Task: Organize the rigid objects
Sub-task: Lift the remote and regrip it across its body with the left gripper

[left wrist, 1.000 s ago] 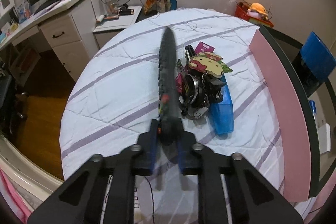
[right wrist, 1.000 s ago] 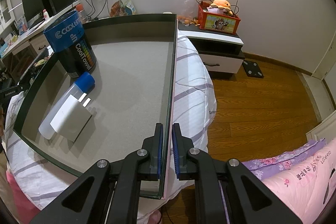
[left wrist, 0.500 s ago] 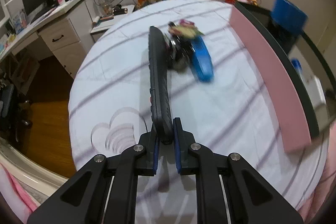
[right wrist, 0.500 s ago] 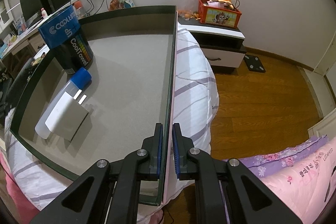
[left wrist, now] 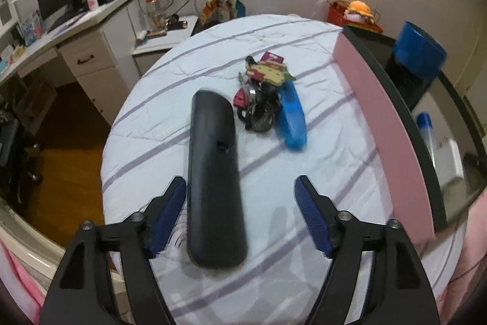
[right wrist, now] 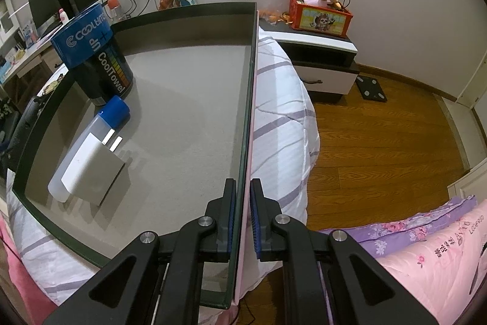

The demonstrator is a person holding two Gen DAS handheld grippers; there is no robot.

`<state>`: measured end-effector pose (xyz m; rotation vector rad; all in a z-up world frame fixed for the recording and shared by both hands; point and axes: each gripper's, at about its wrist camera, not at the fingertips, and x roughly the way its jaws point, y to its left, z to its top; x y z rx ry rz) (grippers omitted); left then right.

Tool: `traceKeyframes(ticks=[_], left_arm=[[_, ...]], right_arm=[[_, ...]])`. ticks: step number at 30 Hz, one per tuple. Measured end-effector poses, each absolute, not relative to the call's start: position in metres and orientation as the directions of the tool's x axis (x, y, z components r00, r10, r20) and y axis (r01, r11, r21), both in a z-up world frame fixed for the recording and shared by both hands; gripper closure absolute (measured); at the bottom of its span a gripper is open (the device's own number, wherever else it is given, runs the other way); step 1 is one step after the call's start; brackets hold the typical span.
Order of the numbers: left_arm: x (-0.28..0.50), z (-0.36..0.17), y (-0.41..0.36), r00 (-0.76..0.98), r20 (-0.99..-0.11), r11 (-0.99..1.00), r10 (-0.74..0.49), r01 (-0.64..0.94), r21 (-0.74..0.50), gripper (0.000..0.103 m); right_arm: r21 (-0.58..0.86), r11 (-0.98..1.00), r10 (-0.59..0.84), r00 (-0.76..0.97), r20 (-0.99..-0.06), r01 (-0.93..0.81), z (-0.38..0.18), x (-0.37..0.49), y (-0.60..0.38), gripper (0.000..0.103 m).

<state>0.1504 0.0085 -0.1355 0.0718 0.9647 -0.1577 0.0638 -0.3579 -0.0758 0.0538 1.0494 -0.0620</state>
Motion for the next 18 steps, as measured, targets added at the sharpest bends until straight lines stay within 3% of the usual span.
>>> traceKeyframes(ticks=[2,7,13,15,18], left_arm=[[0.161,-0.144,0.004,0.527,-0.844,0.984,-0.097,0.177,-0.002,0.035],[0.164,-0.143,0.004,0.536,-0.839,0.982,-0.096,0.187,0.007,0.036],[0.167,-0.138,0.019,0.544,-0.833,0.986,-0.099,0.165,-0.009,0.080],[0.167,-0.138,0.024,0.529,-0.835,0.981,-0.149,0.186,-0.058,0.101],[0.166,-0.143,0.017,0.497,-0.847,0.970,-0.188,0.228,-0.081,0.102]], right_arm=[[0.013,0.997,-0.026,0.496,-0.868,0.077,-0.076,0.064,-0.358,0.092],[0.012,0.997,-0.027,0.496,-0.868,0.077,-0.076,0.064,-0.357,0.092],[0.012,0.997,-0.027,0.495,-0.868,0.077,-0.077,0.064,-0.357,0.092],[0.012,0.997,-0.028,0.495,-0.869,0.077,-0.077,0.065,-0.357,0.092],[0.012,0.997,-0.029,0.494,-0.869,0.078,-0.077,0.064,-0.357,0.092]])
